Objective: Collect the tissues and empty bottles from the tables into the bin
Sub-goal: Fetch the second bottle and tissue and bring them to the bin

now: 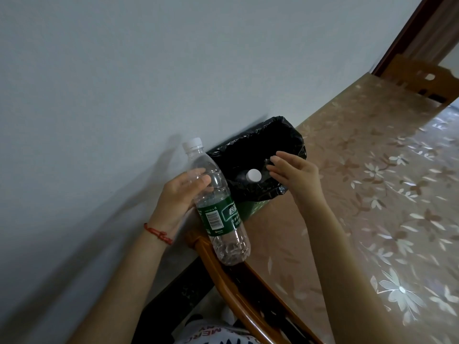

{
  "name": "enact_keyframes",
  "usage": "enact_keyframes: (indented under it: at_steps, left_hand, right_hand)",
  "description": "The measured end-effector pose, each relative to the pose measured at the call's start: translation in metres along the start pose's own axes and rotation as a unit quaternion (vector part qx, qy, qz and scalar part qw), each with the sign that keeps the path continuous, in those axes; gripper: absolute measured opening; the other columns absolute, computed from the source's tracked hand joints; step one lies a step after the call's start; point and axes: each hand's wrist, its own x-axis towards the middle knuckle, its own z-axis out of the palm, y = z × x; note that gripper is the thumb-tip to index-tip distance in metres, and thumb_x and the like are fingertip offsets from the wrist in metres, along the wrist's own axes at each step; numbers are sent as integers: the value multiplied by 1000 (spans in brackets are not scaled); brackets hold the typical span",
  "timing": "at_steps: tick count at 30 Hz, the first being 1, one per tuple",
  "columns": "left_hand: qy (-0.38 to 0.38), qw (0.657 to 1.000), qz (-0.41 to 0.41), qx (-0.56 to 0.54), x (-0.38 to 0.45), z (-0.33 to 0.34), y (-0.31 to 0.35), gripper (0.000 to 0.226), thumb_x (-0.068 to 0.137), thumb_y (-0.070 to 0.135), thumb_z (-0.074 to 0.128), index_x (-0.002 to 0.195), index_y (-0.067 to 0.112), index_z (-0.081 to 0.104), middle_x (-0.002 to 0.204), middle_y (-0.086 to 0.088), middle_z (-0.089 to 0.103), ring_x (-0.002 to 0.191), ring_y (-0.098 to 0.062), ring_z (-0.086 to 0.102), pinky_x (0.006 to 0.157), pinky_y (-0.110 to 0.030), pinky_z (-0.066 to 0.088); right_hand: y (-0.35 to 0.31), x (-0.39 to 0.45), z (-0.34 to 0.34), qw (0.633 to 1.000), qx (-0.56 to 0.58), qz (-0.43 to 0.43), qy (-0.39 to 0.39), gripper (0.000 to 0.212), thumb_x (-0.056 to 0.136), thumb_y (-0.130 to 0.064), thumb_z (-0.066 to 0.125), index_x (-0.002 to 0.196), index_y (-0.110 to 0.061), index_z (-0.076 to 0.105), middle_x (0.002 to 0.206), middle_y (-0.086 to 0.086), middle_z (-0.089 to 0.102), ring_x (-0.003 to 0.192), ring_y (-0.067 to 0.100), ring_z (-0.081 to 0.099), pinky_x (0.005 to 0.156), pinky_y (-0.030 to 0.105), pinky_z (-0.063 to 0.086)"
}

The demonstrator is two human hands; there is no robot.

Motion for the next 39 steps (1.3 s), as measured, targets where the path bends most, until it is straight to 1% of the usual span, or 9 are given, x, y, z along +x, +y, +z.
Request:
enact_keyframes:
  at_steps: [5,12,15,17,20,23,27,36,39]
  left_hand:
    - [9,999,30,-20,4,-4,15,28,68,27,66,94,16,63,74,6,73,72,-7,68,63,-20,55]
    - [26,996,72,-37,13,3,41,35,71,29,70,101,14,61,74,5,72,73,-8,68,62,-21,54]
    - [41,994,90,-35,19,14,51,44,64,32,69,103,12,60,81,1,67,72,-10,67,71,-27,55]
    - [46,993,103,-24,23,22,55,54,56,41,72,101,14,60,85,-1,66,75,-12,67,77,-31,54]
    - [52,992,117,-9,31,34,58,56,52,49,70,99,20,60,86,-2,66,86,-21,66,84,-38,53]
    - [61,990,126,3,39,45,58,52,53,51,70,97,24,60,91,-2,67,92,-24,66,86,-40,53]
    - [82,987,137,13,47,63,57,57,58,49,71,106,19,58,96,-2,65,93,-20,66,79,-30,54]
    - [175,972,158,-15,69,93,38,51,79,23,70,122,6,50,105,0,60,80,8,58,66,-6,45]
    - [164,975,149,-6,75,97,27,57,76,27,73,124,9,48,112,-1,57,101,-10,59,82,-15,47]
  right_hand:
    - [14,-28,-12,1000,-9,4,5,29,84,-14,65,111,-4,63,94,12,71,88,19,69,80,27,56]
    - [37,-51,-31,999,-27,24,21,21,83,-17,66,103,-10,68,92,10,71,90,23,68,82,34,54]
    - [51,-57,-38,989,-143,-8,24,22,82,-22,67,103,-19,66,99,2,70,90,15,67,81,28,53]
    - [60,-61,-42,960,-273,-46,27,31,82,-29,65,111,-18,63,107,-2,66,94,12,63,78,21,49]
    - [76,-68,-47,878,-462,-125,11,46,85,-38,60,123,-13,56,124,2,58,113,19,54,92,30,43]
    - [88,-72,-51,830,-533,-160,-23,54,86,-48,48,127,-13,53,132,6,53,123,23,47,98,36,41]
    - [99,-76,-53,782,-595,-184,-32,58,87,-53,35,120,-11,58,124,10,59,113,27,56,88,39,50]
    - [110,-77,-54,796,-582,-159,-52,69,86,-65,21,124,-18,55,131,4,54,120,21,51,94,34,44]
    - [114,-78,-54,802,-576,-148,-58,78,84,-70,10,127,-20,53,134,2,51,123,19,48,96,32,42]
